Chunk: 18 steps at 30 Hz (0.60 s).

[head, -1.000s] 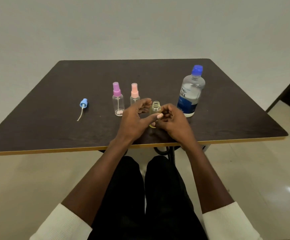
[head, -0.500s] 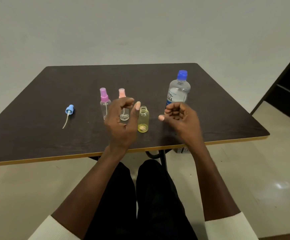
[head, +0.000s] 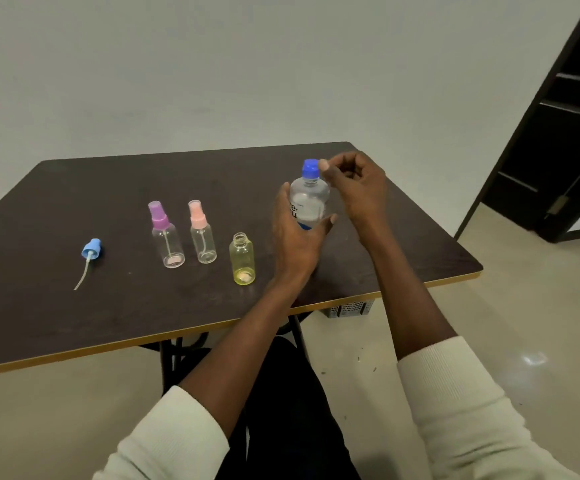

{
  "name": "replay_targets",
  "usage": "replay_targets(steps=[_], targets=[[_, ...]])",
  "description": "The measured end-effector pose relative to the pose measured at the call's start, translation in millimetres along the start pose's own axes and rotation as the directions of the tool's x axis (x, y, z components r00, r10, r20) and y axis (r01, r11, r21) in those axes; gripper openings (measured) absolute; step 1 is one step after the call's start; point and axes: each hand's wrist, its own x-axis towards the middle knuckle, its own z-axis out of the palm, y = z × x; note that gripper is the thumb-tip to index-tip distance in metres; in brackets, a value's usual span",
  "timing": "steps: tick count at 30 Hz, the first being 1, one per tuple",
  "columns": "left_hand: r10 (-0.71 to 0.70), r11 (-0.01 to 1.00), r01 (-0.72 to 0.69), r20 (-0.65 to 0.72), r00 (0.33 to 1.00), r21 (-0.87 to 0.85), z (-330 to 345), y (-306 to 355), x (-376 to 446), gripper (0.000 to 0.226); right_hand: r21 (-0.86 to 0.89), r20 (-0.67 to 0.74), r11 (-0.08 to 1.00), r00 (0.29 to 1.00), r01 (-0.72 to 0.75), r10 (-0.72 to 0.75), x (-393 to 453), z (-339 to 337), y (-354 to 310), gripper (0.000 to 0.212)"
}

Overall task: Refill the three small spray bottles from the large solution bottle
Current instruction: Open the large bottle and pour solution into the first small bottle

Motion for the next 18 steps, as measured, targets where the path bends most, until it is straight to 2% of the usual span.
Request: replay_targets(steps=[4,8,12,18], targets=[[-0.008,0.997,0.007,-0.021,1.000,-0.078,3,-5,3,0.063,-0.051,0.099,0.998,0.995,0.026,-0.021,14,13,-4,0.031],[-0.007,0.996,0.004,-0.037,0.999,-0.084,4,-13,4,0.069,-0.171,0.155,0.982,0.986,0.086,-0.059,17,22,3,0.038],[0.011,0.998,-0.014,-0.055,0.998,-0.055,4,-18,5,0.071,-0.073,0.130,0.996,0.991,0.042,-0.033,18,20,7,0.030],[0.029,0.999,-0.032,-0.078,0.997,-0.035,5,-17,5,0.074,0.075,0.202,0.997,0.979,-0.028,0.013,17,7,4,0.028]])
